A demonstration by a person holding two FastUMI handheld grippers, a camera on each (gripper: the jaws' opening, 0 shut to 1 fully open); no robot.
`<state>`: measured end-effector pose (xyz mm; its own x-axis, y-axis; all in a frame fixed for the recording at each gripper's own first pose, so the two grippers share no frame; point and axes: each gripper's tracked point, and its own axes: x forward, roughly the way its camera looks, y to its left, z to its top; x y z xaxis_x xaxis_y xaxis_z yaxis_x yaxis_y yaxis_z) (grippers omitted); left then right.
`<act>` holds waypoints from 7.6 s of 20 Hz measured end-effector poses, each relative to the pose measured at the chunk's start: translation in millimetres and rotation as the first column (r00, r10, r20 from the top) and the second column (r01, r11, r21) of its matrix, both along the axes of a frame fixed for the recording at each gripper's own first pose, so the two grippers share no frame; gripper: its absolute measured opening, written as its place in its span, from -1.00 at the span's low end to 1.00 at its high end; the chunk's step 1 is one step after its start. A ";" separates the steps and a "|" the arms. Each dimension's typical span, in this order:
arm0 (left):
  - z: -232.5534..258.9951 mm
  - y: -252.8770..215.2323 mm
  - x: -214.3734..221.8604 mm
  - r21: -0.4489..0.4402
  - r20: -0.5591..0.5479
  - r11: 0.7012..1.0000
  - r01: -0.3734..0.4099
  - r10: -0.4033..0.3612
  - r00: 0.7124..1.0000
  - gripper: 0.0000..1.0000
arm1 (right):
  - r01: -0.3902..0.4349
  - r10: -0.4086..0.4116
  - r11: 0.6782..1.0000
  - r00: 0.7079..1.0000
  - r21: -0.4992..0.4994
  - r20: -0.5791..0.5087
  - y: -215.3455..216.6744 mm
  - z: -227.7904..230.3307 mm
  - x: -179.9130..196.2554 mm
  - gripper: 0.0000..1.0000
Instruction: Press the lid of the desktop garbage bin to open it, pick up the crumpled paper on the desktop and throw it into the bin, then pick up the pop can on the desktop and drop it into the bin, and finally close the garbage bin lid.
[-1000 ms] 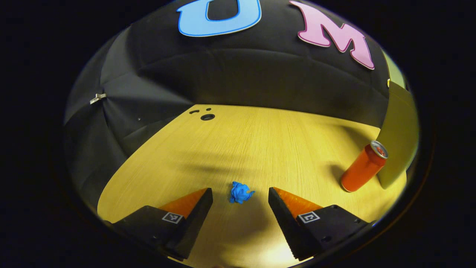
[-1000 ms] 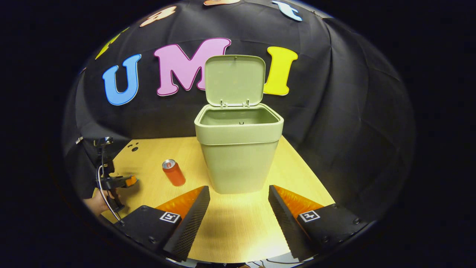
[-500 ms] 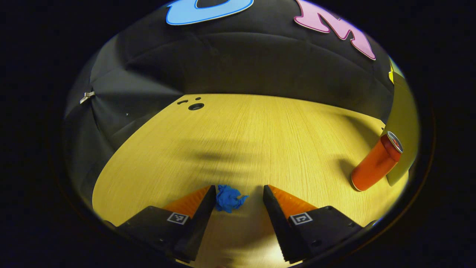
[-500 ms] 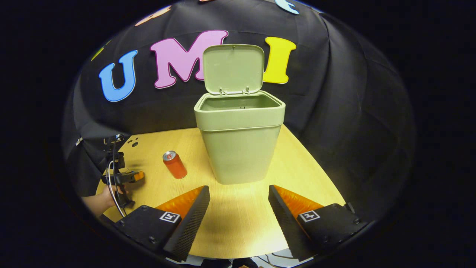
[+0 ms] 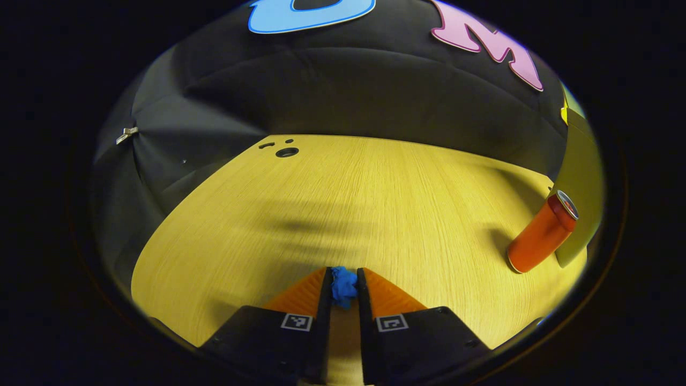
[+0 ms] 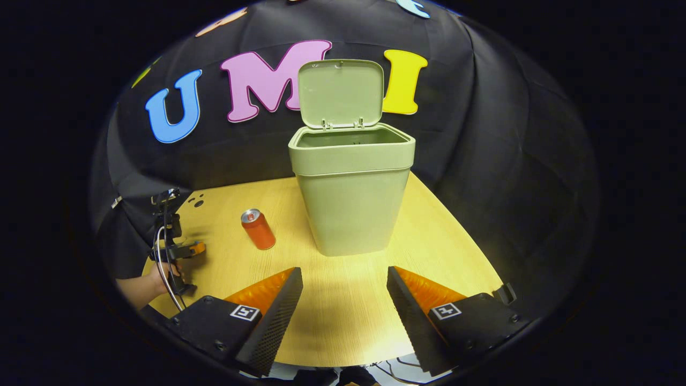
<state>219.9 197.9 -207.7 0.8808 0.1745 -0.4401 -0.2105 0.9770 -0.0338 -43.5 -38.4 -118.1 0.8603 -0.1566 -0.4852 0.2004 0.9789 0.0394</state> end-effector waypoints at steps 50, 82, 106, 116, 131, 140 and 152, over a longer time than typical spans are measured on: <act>286.2 -464.5 -43.0 0.223 0.329 0.701 0.678 -0.709 0.624 0.73 | -0.035 0.031 0.994 0.999 0.100 0.036 -101.8 -20.1 24.1 0.99; 183.6 -100.3 -187.8 0.036 0.304 0.995 0.095 -0.101 0.947 0.92 | -0.381 0.382 0.924 0.924 -0.026 0.020 74.3 -45.2 94.4 0.99; 109.6 -32.5 -226.8 -0.036 0.135 0.984 -0.175 0.178 0.975 0.92 | -0.518 0.518 0.855 0.854 0.008 -0.051 188.3 -138.4 244.8 0.99; 99.5 -38.6 -236.0 -0.052 0.107 0.980 -0.193 0.197 0.974 0.92 | -0.503 0.502 0.864 0.864 -0.015 -0.032 194.1 -146.2 273.8 0.99; 122.2 -71.5 -242.8 -0.021 0.179 0.996 -0.084 0.086 0.980 0.92 | -0.600 0.607 0.795 0.789 -0.096 0.097 206.0 -39.6 231.7 0.66; 129.0 -81.1 -249.7 -0.033 0.206 0.999 -0.042 0.048 0.977 0.92 | -0.603 0.616 0.786 0.750 -0.132 0.241 202.5 73.9 205.5 0.66; 144.4 -95.1 -241.9 -0.083 0.238 0.997 -0.009 0.028 0.971 0.92 | -0.473 0.500 0.864 0.777 -0.171 0.381 121.1 162.5 200.9 0.66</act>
<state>-22.0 102.8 -63.3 0.9590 0.1643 -0.2307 -0.2047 0.9650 -0.1639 157.4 82.7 44.4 0.9441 0.3183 -0.0860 -0.3235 0.9447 -0.0547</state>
